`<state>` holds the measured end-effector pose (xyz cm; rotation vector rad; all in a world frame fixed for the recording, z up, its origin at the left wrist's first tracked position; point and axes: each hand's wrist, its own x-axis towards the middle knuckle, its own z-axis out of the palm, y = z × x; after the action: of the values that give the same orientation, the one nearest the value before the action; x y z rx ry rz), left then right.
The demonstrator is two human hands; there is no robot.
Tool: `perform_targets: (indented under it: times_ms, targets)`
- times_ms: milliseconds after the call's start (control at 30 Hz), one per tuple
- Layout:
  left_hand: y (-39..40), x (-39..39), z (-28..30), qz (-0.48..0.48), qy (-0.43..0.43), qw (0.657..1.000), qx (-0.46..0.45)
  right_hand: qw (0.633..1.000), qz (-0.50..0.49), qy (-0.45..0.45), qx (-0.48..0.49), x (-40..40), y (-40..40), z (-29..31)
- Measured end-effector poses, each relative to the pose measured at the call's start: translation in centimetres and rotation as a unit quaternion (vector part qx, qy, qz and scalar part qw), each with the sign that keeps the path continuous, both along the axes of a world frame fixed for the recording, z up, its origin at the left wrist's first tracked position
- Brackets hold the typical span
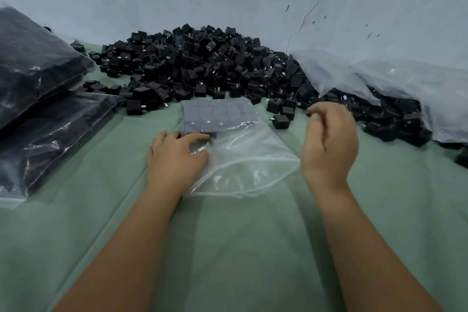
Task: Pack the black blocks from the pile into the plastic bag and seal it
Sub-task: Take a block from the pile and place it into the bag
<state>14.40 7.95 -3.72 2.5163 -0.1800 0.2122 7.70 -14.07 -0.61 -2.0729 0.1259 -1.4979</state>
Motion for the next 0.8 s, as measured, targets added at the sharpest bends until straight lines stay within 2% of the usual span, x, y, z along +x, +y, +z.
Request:
perform_targets:
  times_ms: [67, 133, 167, 233, 300, 367, 433, 467, 533, 600, 633, 700, 800]
  targets:
    - [-0.1, -0.2, 0.4, -0.016, -0.057, 0.995, -0.077, 0.989, -0.048, 0.126, 0.061, 0.5, -3.1, -1.3]
    - [-0.1, -0.9, 0.8, -0.072, -0.121, 0.965, -0.219, 0.946, -0.078, 0.301, 0.092, 0.9, -4.9, -2.4]
    - [-0.3, -1.4, 1.0, -0.111, -0.128, 0.947, -0.274, 0.917, -0.092, 0.376, 0.098, 1.1, -5.2, -2.8]
    - [-0.5, -2.2, 1.1, -0.177, -0.096, 0.933, -0.297, 0.879, -0.091, 0.465, 0.044, 1.5, -5.2, -3.3]
    - [-0.6, -2.4, 0.8, -0.22, -0.036, 0.942, -0.25, 0.883, -0.065, 0.464, -0.005, 1.8, -5.0, -3.6]
    - [-0.7, -2.2, 0.6, -0.244, 0.023, 0.951, -0.188, 0.924, -0.052, 0.378, 0.029, 1.9, -4.8, -3.6]
    - [-0.8, -2.1, 0.5, -0.252, 0.024, 0.961, -0.112, 0.953, -0.064, 0.286, 0.082, 1.8, -4.7, -3.5]
    - [-0.8, -2.0, 0.6, -0.252, 0.02, 0.963, -0.087, 0.956, -0.065, 0.271, 0.089, 1.9, -4.7, -3.4]
    - [-0.9, -2.0, 0.7, -0.257, 0.017, 0.964, -0.07, 0.939, -0.049, 0.332, 0.078, 2.0, -4.8, -3.2]
    - [-0.8, -2.0, 0.6, -0.264, 0.016, 0.962, -0.068, 0.896, -0.033, 0.442, 0.037, 2.1, -5.0, -3.2]
    - [-0.8, -2.0, 0.5, -0.266, 0.016, 0.961, -0.07, 0.884, -0.032, 0.467, 0.014, 2.2, -5.1, -3.3]
    - [-0.8, -1.9, 0.4, -0.264, 0.021, 0.961, -0.08, 0.902, -0.037, 0.431, 0.005, 2.4, -5.1, -3.6]
    - [-0.8, -1.8, 0.3, -0.261, 0.031, 0.961, -0.083, 0.941, -0.037, 0.327, 0.076, 2.1, -4.7, -3.6]
